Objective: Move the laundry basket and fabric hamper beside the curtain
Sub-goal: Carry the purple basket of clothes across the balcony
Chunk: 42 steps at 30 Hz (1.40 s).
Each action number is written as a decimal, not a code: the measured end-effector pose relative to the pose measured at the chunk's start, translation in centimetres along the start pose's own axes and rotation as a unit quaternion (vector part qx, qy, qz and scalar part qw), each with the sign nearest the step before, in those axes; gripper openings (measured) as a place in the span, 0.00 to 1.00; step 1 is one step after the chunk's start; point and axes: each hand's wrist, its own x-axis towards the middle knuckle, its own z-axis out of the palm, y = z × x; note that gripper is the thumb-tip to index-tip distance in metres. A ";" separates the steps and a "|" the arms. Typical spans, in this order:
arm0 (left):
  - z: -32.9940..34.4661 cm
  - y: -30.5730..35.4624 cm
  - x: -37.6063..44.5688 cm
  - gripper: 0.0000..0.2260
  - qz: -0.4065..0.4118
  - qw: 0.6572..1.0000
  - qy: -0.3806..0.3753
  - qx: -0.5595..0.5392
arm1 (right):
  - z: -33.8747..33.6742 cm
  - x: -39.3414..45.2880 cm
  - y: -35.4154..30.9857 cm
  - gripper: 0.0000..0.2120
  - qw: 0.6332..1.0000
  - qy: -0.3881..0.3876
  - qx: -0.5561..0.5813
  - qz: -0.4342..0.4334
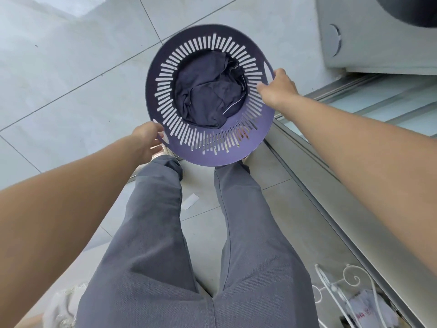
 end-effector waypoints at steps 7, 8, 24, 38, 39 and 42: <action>-1.6 0.0 -0.6 0.05 -0.002 0.995 -0.084 -0.053 | -0.3 -0.6 -0.4 0.21 0.998 -0.024 0.039 0.035; -1.8 0.4 -1.0 0.05 0.006 0.996 -0.076 -0.054 | -0.5 -0.9 -0.6 0.20 0.997 -0.039 0.046 0.041; -10.0 1.0 -7.9 0.06 0.086 0.996 -0.012 -0.011 | 0.3 -12.5 -0.1 0.18 0.987 -0.097 0.077 0.104; -25.0 -2.9 -22.6 0.14 0.214 0.938 -0.088 -0.259 | -4.7 -29.5 -10.9 0.11 0.964 0.024 0.263 -0.013; -26.3 -3.0 -23.9 0.14 0.231 0.932 -0.096 -0.261 | -4.9 -31.3 -12.2 0.13 0.963 0.049 0.262 -0.027; -30.3 -3.8 -27.7 0.13 0.288 0.910 -0.110 -0.277 | -5.1 -36.9 -16.2 0.13 0.951 0.111 0.281 -0.070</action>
